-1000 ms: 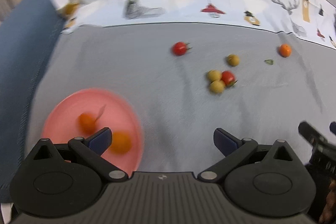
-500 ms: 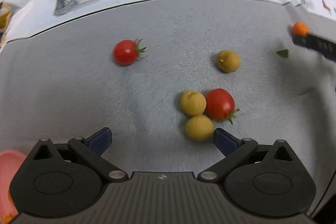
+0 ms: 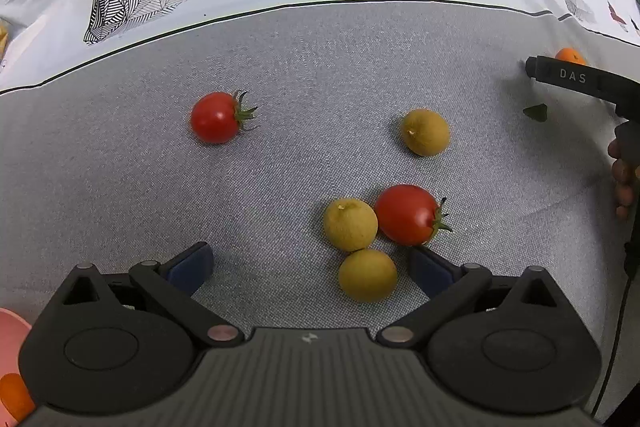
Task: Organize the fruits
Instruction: 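Grasp the loose orange mandarin with the right tool while the left grasps a yellow-green fruit, then carry the held mandarin and yellow-green fruit over the pink plate with both tools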
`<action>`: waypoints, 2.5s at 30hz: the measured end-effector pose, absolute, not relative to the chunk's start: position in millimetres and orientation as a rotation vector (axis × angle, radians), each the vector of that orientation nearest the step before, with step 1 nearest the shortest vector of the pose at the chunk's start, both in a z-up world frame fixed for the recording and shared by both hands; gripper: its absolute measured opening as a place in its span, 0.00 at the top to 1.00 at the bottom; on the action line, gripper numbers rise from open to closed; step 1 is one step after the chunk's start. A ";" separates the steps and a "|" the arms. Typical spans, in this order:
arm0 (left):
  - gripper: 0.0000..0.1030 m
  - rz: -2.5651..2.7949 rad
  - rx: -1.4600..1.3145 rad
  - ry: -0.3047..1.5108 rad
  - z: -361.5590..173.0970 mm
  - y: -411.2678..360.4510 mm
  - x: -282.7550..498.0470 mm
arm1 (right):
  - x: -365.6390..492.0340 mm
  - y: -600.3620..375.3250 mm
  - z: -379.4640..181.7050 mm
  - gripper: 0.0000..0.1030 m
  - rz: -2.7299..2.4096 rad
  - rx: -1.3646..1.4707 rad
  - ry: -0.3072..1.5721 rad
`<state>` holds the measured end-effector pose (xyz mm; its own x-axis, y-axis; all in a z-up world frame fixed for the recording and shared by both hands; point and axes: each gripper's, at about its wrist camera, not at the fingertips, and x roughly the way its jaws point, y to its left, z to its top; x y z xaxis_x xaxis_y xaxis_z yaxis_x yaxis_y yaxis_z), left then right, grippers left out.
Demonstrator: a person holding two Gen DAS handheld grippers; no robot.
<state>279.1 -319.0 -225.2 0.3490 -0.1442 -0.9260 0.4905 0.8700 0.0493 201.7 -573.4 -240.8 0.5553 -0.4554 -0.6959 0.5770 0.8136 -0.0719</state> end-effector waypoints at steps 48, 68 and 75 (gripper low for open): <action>0.75 -0.261 0.123 0.858 -16.1 -64.3 31.0 | -29.9 -226.0 -54.5 0.62 -0.030 0.161 0.707; 0.75 -0.199 0.026 0.762 6.8 -7.7 -23.2 | -68.3 -169.6 -20.4 0.62 0.037 0.001 0.613; 0.75 -0.208 0.012 0.754 5.6 -2.2 -22.2 | -70.1 -172.1 -22.2 0.62 0.016 0.002 0.629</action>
<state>-22.2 -2.2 5.6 0.7092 -0.1828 -0.6809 0.1912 0.9795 -0.0639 -70.1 -172.1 -22.2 0.8088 0.0155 -0.5879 -0.0141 0.9999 0.0069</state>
